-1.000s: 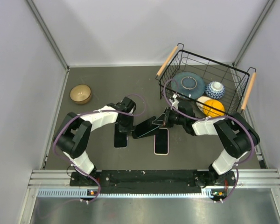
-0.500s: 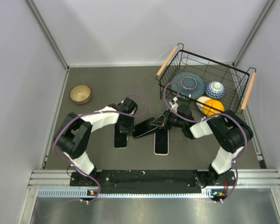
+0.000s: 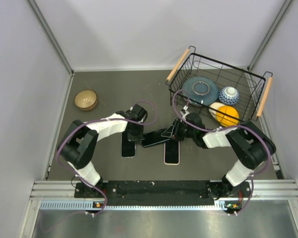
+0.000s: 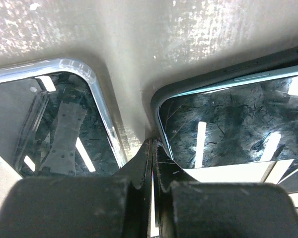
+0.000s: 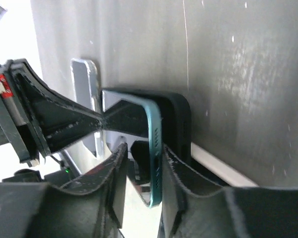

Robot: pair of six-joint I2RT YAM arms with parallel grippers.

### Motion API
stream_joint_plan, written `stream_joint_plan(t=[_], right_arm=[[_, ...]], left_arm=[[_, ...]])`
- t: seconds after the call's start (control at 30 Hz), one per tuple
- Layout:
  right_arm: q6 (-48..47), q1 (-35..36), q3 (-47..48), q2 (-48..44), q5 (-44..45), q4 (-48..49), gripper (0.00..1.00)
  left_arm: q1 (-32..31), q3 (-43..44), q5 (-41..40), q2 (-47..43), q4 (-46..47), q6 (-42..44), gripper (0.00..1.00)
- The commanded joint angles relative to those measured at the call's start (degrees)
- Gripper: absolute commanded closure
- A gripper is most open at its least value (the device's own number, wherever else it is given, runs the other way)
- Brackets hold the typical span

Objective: Put the phone into the phone case

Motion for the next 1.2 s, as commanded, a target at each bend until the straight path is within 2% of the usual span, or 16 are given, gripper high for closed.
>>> stream_joint_plan(t=[0.0,0.1,0.27,0.47,0.73,0.87,1.17], right_arm=[[-8.6,1.5,4.5,-8.3,5.2,-18.5,0.61],[-12.1,1.4,6.0,-13.9,8.5,-26.1,0.53],[-18.3,0.8,9.5,-18.2,10.9,-35.5,0.39],[-24.4,-2.5,13.2,-14.7,3.6,-36.8,0.31],[-27.4,-5.2,19.3,-2.9,-6.5,-36.4,0.29],[-27.2,-5.7,19.8,0.8,-7.4,-34.8,0.29],[-26.4,-7.0,19.1,6.8,-17.5,-25.9,0.32]], left_arm=[[-1.4,-0.8,1.3,-0.3,2.1,-1.2,1.0],[-1.4,0.3,0.8,-1.4,1.0,-1.1,1.0],[-1.2,2.9,-0.6,-2.9,-1.4,-0.8,1.0],[-1.1,3.2,-1.5,-4.8,-2.1,-1.2,1.0],[-1.1,-0.2,2.9,-5.8,2.4,-1.7,1.0],[-1.0,-2.0,5.1,-6.3,5.0,-1.3,1.0],[-1.1,-1.0,1.9,-2.2,3.7,-0.9,1.0]])
